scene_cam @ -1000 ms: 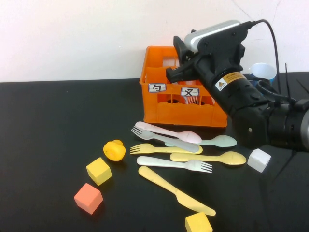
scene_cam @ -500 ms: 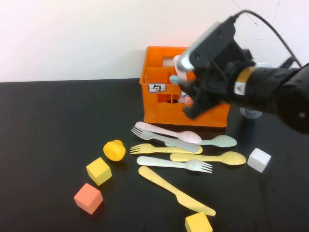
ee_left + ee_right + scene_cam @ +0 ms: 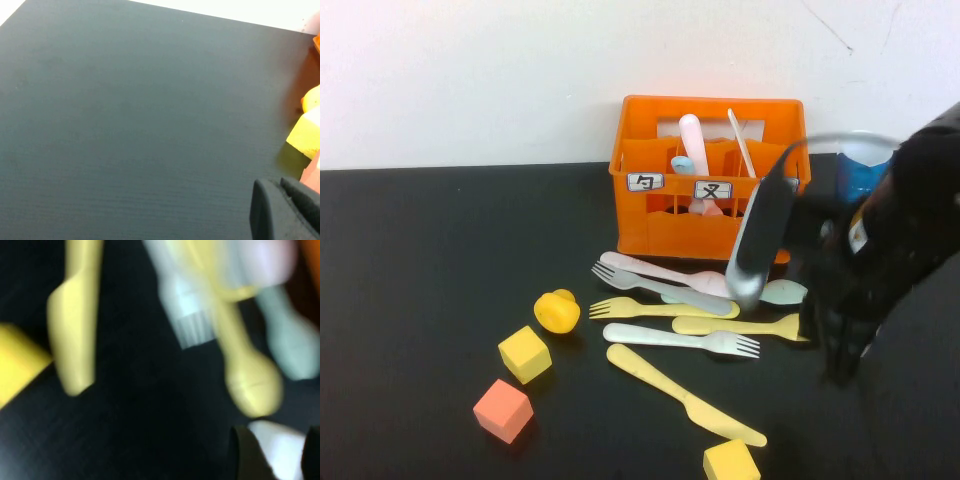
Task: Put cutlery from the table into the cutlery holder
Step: Pick up the fork
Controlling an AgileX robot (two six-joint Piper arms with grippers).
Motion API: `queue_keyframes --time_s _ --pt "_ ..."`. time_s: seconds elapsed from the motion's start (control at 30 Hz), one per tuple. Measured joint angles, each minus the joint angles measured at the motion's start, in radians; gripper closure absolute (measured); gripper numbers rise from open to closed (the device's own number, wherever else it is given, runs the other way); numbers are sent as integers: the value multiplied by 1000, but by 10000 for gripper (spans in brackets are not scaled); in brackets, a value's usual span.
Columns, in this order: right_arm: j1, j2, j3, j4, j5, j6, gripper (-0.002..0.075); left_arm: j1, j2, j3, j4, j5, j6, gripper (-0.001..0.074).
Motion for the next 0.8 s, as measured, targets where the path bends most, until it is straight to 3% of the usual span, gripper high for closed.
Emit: queue_keyframes --time_s 0.13,0.33,0.67,0.8 --pt "17 69 -24 91 146 -235 482 0 0 0 0 0 0 736" --pt "17 183 -120 244 251 -402 482 0 0 0 0 0 0 736" --pt "17 349 -346 240 279 -403 483 0 0 0 0 0 0 736" --pt "17 399 -387 188 236 -309 475 0 0 0 0 0 0 736"
